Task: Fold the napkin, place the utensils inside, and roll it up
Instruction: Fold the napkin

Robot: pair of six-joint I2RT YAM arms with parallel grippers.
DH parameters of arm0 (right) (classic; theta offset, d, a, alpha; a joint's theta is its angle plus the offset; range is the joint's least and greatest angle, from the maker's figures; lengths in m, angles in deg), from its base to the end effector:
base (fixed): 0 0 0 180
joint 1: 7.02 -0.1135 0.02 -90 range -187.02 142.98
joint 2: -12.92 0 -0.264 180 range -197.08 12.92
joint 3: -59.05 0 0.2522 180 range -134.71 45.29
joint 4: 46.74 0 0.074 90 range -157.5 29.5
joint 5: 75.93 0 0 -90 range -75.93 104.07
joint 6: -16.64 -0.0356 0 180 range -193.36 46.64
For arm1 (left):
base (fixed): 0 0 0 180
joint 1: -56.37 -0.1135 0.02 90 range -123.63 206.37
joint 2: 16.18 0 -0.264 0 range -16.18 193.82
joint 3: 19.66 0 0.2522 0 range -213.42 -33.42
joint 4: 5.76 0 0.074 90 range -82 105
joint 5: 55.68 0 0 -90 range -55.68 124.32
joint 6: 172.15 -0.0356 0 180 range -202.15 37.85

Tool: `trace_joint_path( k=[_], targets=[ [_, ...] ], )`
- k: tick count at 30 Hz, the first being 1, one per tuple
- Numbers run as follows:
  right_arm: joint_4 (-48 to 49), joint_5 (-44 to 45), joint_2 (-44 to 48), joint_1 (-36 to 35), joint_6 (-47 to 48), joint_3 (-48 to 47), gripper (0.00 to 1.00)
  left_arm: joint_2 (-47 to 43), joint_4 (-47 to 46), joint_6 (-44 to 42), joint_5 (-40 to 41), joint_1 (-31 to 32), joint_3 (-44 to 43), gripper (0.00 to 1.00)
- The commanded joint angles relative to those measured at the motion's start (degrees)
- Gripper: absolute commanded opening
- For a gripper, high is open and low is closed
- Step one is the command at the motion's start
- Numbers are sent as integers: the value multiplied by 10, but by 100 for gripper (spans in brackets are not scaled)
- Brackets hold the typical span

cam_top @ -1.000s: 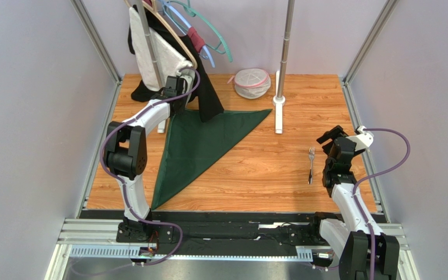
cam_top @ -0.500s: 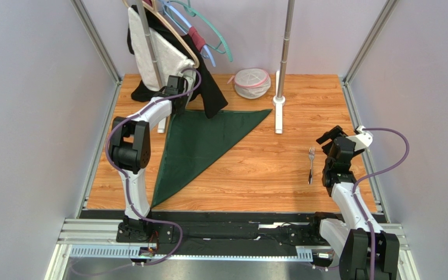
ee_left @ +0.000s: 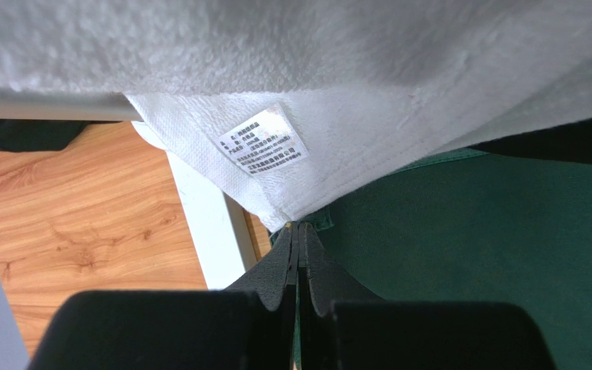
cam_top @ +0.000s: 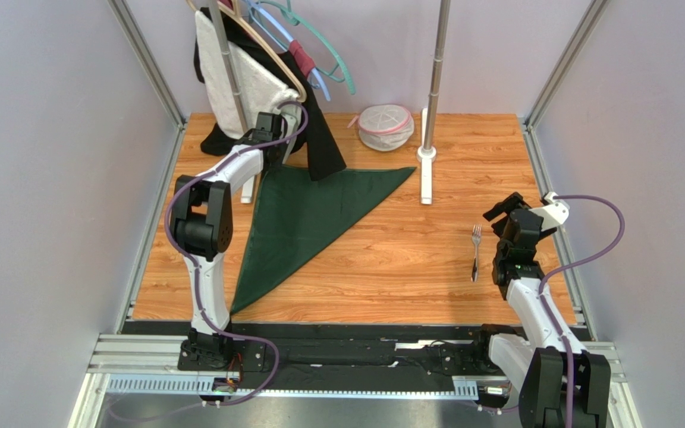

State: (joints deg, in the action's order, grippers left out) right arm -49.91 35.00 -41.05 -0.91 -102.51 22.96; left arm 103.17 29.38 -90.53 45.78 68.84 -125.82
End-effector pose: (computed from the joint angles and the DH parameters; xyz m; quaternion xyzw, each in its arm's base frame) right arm 0.2023 -0.0344 0.2110 0.3435 0.7414 -0.0356 0.5753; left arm 0.4578 -0.0940 0.2047 0.1333 0.9210 0.0806 0.3570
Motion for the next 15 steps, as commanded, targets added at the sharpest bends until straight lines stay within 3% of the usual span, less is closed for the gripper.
trace_joint_path(
  k=[1, 15],
  targets=[
    [33, 9, -4, 3, -2, -8, 79, 8, 1, -20, 9, -8, -34, 0],
    [34, 7, -12, 3, -2, -12, 79, 26, 4, -28, 16, -14, -45, 0]
  ],
)
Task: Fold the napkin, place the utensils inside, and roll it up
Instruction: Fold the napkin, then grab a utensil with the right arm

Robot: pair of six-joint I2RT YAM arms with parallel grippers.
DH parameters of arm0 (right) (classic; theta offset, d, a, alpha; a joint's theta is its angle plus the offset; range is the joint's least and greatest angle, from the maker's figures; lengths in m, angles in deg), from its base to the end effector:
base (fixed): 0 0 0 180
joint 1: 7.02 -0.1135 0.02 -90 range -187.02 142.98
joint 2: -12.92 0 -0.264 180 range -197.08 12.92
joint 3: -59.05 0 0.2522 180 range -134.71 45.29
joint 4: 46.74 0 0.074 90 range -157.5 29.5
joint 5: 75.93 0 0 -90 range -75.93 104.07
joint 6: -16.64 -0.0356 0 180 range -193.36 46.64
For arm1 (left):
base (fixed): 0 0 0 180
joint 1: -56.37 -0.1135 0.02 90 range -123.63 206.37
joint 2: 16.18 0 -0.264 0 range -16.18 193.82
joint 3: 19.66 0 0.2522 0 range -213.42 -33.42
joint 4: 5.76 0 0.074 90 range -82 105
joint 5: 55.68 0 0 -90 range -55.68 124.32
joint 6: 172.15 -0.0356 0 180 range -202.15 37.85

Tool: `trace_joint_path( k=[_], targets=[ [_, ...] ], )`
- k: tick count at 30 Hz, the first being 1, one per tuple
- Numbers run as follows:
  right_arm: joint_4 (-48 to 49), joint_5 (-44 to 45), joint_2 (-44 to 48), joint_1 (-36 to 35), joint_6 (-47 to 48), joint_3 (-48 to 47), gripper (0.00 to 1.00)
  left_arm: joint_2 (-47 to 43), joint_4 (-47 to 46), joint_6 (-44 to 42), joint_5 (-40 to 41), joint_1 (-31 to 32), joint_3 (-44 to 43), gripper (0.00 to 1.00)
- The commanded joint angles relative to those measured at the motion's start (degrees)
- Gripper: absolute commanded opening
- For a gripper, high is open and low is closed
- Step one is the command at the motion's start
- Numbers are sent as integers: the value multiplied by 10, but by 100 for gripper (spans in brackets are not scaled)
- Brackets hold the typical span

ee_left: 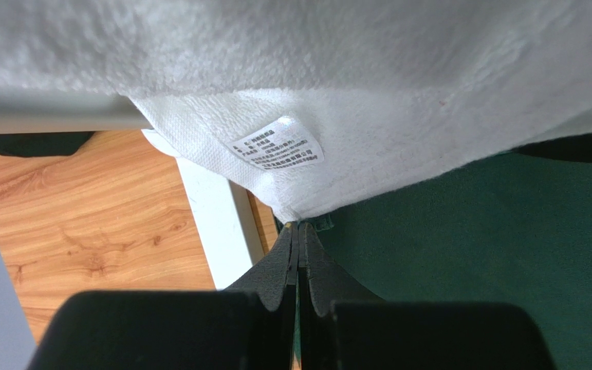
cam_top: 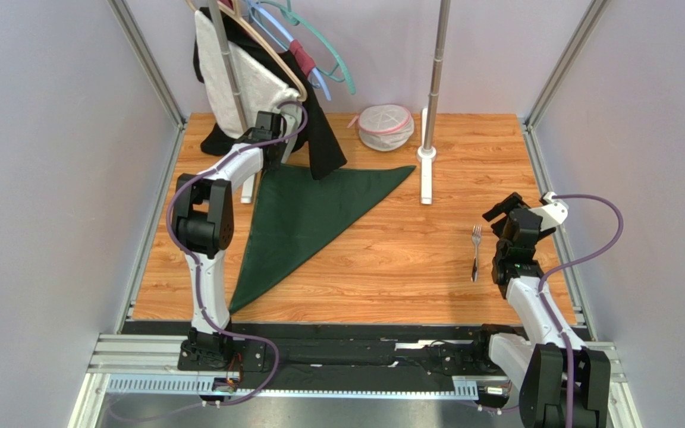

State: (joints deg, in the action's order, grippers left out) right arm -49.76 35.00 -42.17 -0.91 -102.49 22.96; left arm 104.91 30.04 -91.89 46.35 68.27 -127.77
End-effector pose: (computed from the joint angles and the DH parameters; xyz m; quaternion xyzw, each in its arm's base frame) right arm 0.2043 -0.0347 0.2077 0.3436 0.7464 -0.0379 0.5687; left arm 0.4651 -0.0904 0.2011 0.1385 0.9212 0.0915 0.3519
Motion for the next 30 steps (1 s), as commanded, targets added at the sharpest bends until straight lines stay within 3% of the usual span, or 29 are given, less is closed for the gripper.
trace_joint_path(
  k=[1, 13, 15, 16, 19, 22, 30],
  targets=[
    [33, 7, -1, 3, -2, -12, 79, 10, -3, -13, 10, -8, -27, 0],
    [36, 3, -13, 3, -1, -18, 79, 29, 4, -16, 26, -8, -52, 0],
    [38, -1, -16, 3, -1, -18, 79, 31, 11, -9, 38, -8, -58, 19],
    [38, -4, -17, 3, 0, -18, 79, 29, 12, -4, 39, -8, -59, 37],
    [39, -8, -19, 3, 2, -19, 78, 22, 17, 9, 36, -8, -61, 63],
    [39, -12, -15, 3, 5, -18, 78, -2, 13, 20, 20, -8, -56, 70],
    [42, -24, 9, 1, 11, -10, 77, -77, 0, 58, -9, 0, -9, 72]
  ],
)
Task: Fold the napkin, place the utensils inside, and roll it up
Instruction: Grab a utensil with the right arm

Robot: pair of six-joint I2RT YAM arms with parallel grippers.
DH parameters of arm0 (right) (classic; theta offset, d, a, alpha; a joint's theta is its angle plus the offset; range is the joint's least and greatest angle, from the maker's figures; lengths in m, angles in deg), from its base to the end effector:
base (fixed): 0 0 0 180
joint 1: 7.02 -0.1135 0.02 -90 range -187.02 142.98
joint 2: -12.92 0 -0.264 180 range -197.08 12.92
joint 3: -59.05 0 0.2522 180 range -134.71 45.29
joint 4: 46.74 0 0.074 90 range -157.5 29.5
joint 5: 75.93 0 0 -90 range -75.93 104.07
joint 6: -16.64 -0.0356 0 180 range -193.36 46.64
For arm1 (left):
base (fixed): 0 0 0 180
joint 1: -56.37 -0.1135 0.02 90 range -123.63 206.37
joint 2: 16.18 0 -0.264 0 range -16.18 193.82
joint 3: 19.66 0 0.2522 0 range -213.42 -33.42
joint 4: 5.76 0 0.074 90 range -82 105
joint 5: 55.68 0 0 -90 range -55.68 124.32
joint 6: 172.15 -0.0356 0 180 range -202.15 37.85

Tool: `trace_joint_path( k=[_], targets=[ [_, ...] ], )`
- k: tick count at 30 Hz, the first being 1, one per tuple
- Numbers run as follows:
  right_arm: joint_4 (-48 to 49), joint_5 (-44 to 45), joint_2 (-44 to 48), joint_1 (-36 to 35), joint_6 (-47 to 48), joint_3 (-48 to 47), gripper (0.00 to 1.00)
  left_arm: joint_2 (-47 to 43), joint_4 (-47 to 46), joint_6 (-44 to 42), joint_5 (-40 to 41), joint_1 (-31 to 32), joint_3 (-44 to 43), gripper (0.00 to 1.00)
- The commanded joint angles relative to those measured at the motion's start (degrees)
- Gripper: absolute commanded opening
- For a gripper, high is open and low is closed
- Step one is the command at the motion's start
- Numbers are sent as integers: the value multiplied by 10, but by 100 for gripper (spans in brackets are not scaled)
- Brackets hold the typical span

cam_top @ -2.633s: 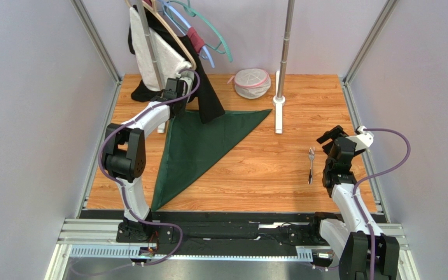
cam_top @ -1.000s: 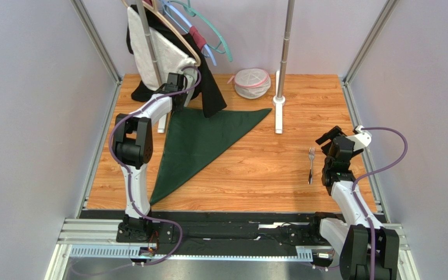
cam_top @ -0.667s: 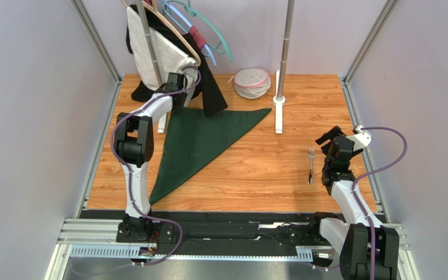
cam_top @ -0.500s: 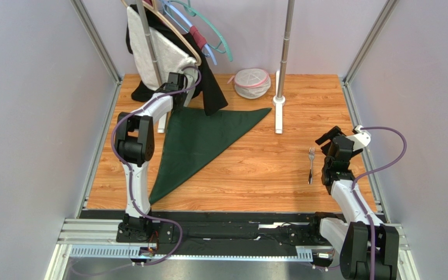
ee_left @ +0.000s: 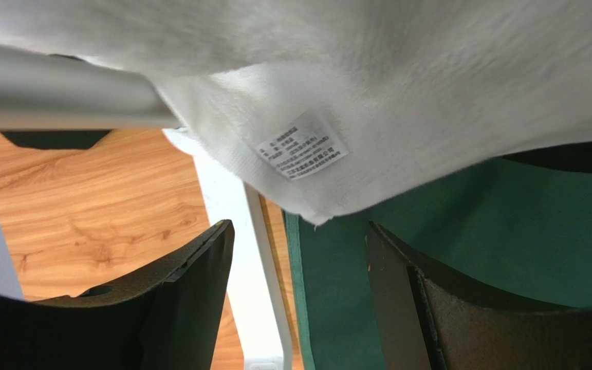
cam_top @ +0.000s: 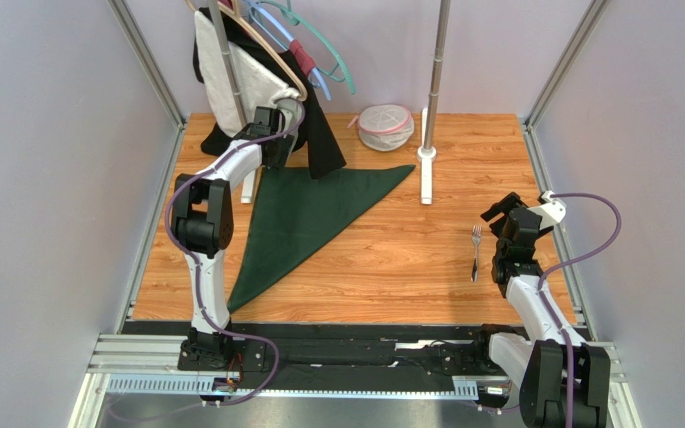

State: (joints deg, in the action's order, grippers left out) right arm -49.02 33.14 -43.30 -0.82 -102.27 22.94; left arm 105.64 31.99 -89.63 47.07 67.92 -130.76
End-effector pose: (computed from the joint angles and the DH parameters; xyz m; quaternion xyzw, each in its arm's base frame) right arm 0.2071 -0.0342 0.2052 0.3350 0.7535 -0.0269 0.5650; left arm 0.4709 -0.0882 0.2095 0.1148 0.9230 0.0912 0.3558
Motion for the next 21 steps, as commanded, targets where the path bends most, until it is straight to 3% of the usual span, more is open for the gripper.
trace_joint_path(
  k=[1, 8, 12, 17, 21],
  targets=[
    [28, -5, 21, 0, 11, -12, 75, -108, -24, 51, -17, 6, 35, 72],
    [-37, 30, 6, -14, 23, -48, 71, -229, -89, 164, -16, 28, 207, 73],
    [-112, 19, -51, -26, 11, -99, 70, -302, -138, 213, -8, 76, 332, 76],
    [-296, 4, -125, -29, 26, -193, 69, -404, -134, 295, -40, 131, 406, 79],
    [-388, 24, -157, -29, 49, -238, 67, -465, -59, 334, -68, 138, 410, 81]
  ],
)
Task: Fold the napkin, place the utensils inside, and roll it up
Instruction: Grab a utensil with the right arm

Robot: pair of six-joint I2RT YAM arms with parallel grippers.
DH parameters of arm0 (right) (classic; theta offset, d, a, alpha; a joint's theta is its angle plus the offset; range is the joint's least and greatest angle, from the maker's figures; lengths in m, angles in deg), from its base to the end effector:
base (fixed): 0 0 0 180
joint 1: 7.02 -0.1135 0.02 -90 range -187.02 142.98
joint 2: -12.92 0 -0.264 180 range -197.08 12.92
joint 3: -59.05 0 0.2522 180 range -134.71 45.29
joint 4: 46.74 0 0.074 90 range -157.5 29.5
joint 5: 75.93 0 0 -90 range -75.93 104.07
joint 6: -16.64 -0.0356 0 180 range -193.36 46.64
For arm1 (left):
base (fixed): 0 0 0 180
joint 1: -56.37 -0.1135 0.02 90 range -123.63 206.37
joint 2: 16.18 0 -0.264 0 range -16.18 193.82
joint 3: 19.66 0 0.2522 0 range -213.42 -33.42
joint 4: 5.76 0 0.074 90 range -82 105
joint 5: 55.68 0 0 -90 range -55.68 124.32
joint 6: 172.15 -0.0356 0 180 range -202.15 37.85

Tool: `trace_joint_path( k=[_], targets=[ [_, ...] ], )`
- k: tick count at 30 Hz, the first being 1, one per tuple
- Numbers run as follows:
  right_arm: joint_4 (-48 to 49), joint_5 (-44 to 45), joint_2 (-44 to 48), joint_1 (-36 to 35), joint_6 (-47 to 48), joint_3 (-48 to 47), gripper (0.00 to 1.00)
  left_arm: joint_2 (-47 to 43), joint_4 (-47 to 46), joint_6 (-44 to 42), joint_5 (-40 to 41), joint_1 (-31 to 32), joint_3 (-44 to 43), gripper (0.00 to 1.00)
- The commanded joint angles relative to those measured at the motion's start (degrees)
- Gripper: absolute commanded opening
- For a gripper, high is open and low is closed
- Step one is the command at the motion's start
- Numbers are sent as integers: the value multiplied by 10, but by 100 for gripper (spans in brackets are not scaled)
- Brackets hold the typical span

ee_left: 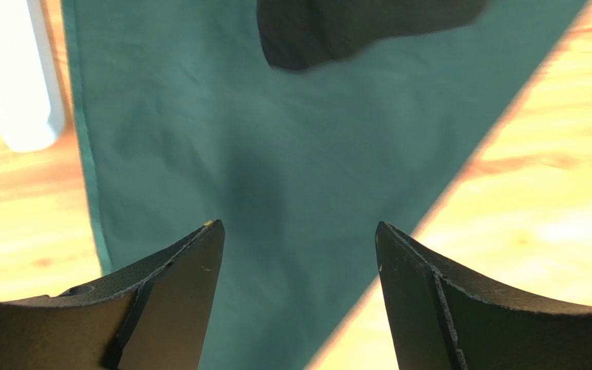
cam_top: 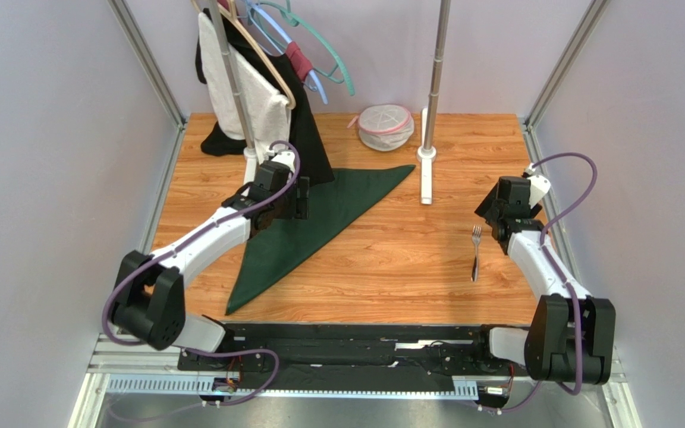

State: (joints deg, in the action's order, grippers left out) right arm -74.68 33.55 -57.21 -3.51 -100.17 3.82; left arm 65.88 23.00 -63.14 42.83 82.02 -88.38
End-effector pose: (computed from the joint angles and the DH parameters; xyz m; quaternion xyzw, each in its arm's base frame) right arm 0.2517 -0.0273 0.2238 0.3015 0.8542 -0.0722 0.4175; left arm 0.2817 -0.1294 0.2436 0.0227 0.9116 -0.0911 0.4002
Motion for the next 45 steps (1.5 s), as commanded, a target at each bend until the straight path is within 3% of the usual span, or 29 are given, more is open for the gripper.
trace_joint_path(
  k=[1, 8, 15, 22, 27, 30, 39, 45],
  targets=[
    [-142, 20, -21, -2, 35, -53, 67, -87, 50, 61, -23, -4, -21, 82],
    [-169, -24, -76, -2, 63, -53, 62, -187, 136, 24, -46, -5, -63, 84],
    [-126, -103, -89, -2, 92, -28, 59, -200, 257, -53, -75, -19, -196, 84],
    [-154, -113, -138, -3, 94, -50, 56, -219, 254, -126, -43, -30, -186, 85],
    [-168, -126, -156, -6, 96, -59, 53, -220, 236, -127, -38, -43, -157, 86],
    [-176, -126, -155, -11, 94, -61, 47, -216, 228, -123, -48, -48, -147, 86],
    [-203, -126, -182, -54, 87, -77, 1, -208, 227, -119, -55, -56, -133, 86],
    [-216, -167, -151, -102, 5, -102, 0, -204, 222, -107, -75, -60, -128, 86]
  ],
)
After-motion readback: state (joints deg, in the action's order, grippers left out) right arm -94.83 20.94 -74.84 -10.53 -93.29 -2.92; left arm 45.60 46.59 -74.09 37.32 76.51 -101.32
